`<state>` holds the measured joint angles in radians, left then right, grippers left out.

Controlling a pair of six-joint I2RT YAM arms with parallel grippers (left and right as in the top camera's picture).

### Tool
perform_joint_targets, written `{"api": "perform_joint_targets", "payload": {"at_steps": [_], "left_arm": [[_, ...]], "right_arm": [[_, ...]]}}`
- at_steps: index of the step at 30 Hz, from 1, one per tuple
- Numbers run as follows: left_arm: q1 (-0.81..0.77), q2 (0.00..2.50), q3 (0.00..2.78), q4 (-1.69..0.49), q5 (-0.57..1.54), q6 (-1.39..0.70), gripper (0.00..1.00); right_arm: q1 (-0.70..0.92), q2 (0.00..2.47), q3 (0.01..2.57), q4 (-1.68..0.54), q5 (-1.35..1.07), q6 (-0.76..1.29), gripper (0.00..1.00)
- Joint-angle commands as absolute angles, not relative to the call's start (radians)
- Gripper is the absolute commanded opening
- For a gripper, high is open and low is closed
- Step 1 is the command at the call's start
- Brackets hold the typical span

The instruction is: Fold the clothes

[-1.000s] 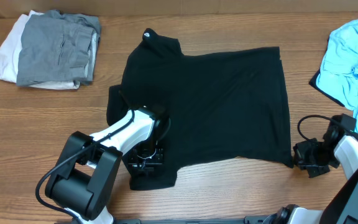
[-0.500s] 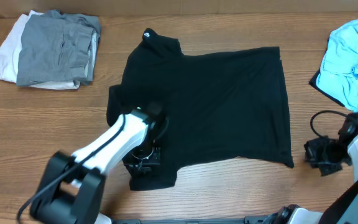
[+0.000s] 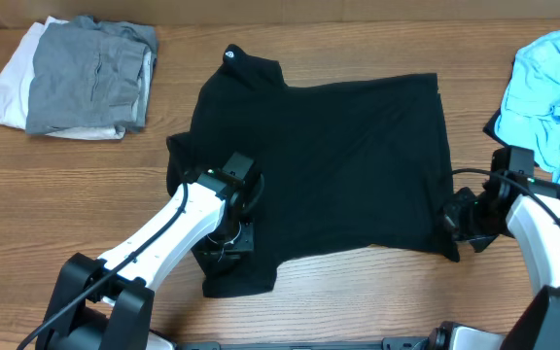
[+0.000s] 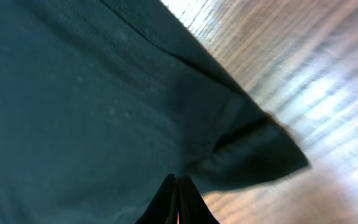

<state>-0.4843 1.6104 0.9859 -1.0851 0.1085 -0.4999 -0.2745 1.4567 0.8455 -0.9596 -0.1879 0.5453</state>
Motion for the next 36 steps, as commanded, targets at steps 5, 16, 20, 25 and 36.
{"api": "perform_joint_targets", "payload": {"at_steps": [5,16,20,25,36], "left_arm": [[-0.485,1.670,0.982,-1.061,0.114,-0.521,0.04],[-0.486,1.763,0.979,-1.039,0.124,-0.516,0.04],[-0.485,1.779,0.950,-1.026,0.126,-0.516,0.04],[-0.486,1.779,0.878,-0.997,0.167,-0.513,0.04],[-0.485,1.778,0.810,-0.972,0.230,-0.514,0.04]], "right_arm": [[-0.263,1.549,0.791,-0.892,-0.237,0.558,0.04],[-0.263,1.603,0.764,-0.859,-0.177,0.640,0.04],[-0.264,1.604,0.745,-0.854,-0.176,0.667,0.04],[-0.272,1.604,0.745,-0.849,-0.155,0.683,0.04],[-0.357,1.604,0.746,-0.900,-0.102,0.682,0.04]]}}
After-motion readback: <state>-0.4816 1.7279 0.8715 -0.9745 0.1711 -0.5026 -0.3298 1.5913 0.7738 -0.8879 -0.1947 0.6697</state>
